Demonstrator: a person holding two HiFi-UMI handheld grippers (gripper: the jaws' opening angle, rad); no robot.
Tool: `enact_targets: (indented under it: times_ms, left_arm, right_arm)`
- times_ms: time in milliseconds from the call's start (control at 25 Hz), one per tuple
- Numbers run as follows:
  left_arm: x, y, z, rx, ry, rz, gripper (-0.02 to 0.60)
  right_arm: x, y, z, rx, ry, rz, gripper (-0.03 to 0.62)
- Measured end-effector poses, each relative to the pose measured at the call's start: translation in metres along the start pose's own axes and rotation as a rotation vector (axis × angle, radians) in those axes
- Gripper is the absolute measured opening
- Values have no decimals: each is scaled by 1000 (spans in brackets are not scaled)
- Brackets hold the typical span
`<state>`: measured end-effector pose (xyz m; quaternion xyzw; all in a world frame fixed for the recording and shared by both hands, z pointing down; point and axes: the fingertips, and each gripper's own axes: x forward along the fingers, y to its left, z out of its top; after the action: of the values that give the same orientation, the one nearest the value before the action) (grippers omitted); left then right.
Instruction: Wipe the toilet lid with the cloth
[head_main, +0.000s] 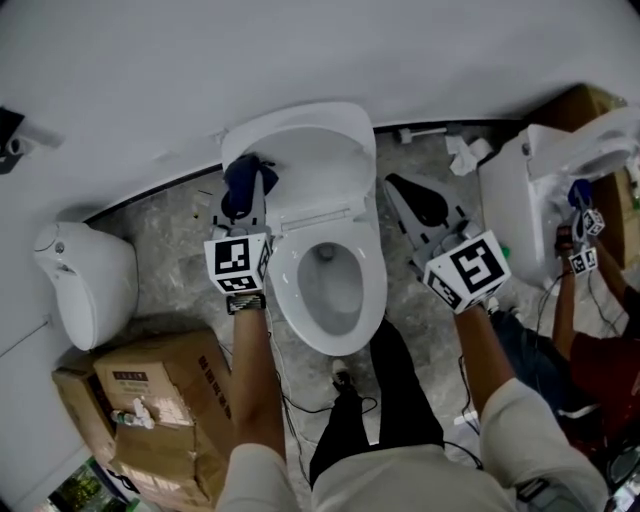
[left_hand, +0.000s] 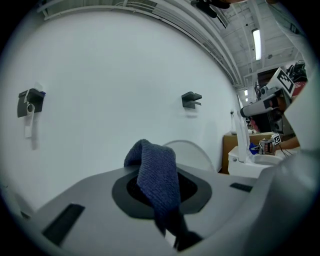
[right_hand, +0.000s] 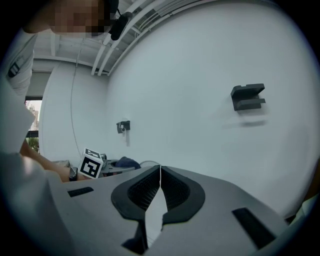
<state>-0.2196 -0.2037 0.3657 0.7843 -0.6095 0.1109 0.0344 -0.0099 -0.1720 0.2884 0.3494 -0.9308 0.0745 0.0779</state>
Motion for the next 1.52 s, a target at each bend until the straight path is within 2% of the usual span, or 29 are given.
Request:
enact_targets:
  times_ms: [320, 480, 680, 1000, 1200, 1320, 1520]
  left_arm:
    - [29, -16, 3, 12, -30, 7, 52]
    - [45, -46, 14, 22, -64, -41, 52]
    - [65, -98, 24, 82, -89, -145, 52]
    - [87, -155, -3, 109, -49, -234, 52]
    - [89, -158, -29, 107, -2, -238, 54]
    - [87, -145, -43, 82, 19, -217, 54]
    - [79, -120, -63, 95, 57, -176, 54]
  right_arm:
    - [1, -17, -18, 29, 10, 2, 29]
    - [-5, -30, -22, 38, 16, -17, 29]
    - [-17, -41, -28, 50, 19, -42, 29]
    - [-36, -58, -44, 56, 49, -75, 29]
    - [-36, -64, -55, 61, 72, -87, 29]
    - [-32, -64, -60, 63, 80, -87, 29]
    - [-17, -55, -62, 63, 86, -69, 29]
